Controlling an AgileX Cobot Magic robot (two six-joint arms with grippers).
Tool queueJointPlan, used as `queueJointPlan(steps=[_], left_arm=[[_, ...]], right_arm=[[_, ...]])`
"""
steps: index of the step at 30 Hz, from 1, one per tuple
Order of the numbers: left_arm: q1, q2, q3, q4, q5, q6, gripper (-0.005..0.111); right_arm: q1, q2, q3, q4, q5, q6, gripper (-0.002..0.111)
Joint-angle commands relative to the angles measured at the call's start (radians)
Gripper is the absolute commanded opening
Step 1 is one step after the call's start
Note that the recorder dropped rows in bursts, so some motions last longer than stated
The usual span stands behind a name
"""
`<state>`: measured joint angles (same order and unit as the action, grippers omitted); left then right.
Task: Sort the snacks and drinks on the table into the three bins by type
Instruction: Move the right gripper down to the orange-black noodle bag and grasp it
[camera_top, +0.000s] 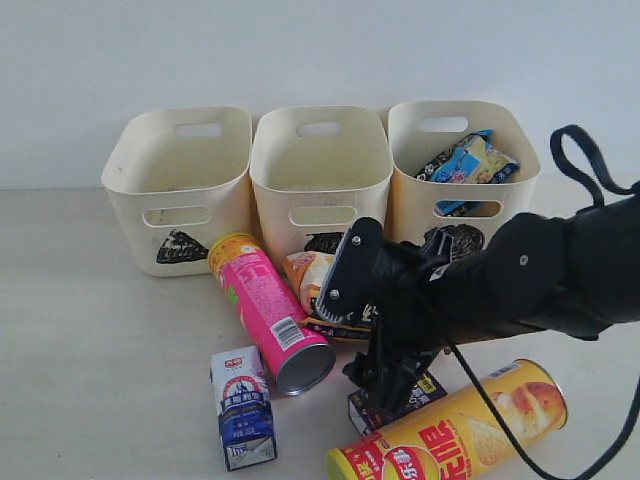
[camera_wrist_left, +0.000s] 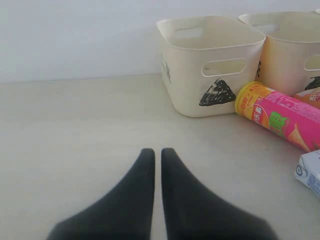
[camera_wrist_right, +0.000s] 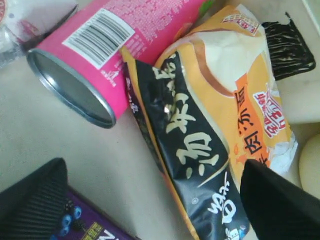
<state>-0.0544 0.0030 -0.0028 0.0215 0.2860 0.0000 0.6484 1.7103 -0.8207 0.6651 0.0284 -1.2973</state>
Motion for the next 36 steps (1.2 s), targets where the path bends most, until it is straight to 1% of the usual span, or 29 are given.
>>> queueJointPlan(steps=[1, 7, 14, 22, 24, 25, 28, 29, 30, 33, 36], left_arm=[[0.003, -0.003, 0.003, -0.005, -0.001, 0.007, 0.004], [0.003, -0.003, 0.003, -0.005, -0.001, 0.007, 0.004], [0.003, -0.003, 0.003, -0.005, -0.001, 0.007, 0.004], [0.003, -0.003, 0.003, -0.005, -0.001, 0.007, 0.004], [0.003, -0.003, 0.003, -0.005, -0.001, 0.007, 0.004], [0.003, -0.003, 0.003, -0.005, -0.001, 0.007, 0.004], [0.003, -0.003, 0.003, -0.005, -0.001, 0.007, 0.004], [0.003, -0.003, 0.003, -0.005, -0.001, 0.007, 0.004], [0.003, -0.003, 0.003, -0.005, -0.001, 0.007, 0.004], [0.003, -0.003, 0.003, -0.005, -0.001, 0.007, 0.004], [0.003, -0.003, 0.003, -0.005, -0.001, 0.007, 0.004]], right_arm=[[0.0, 0.045, -0.01, 0.001, -0.071, 0.003, 0.085], [0.0, 0.077, -0.01, 0.001, -0.118, -0.028, 0.085], [0.0, 0.139, -0.022, -0.001, -0.212, -0.028, 0.085], [0.0, 0.187, -0.065, -0.001, -0.243, -0.028, 0.084], [0.0, 0.187, -0.065, -0.001, -0.264, -0.044, 0.078], [0.0, 0.187, -0.065, -0.001, -0.269, -0.052, 0.072], [0.0, 0.187, -0.065, -0.001, -0.279, -0.054, 0.062], [0.0, 0.187, -0.065, -0.001, -0.288, -0.054, 0.055], [0.0, 0.187, -0.065, -0.001, -0.29, -0.054, 0.051], [0.0, 0.187, -0.065, -0.001, -0.292, -0.058, 0.03], [0.0, 0.187, -0.065, -0.001, -0.292, -0.06, 0.0]])
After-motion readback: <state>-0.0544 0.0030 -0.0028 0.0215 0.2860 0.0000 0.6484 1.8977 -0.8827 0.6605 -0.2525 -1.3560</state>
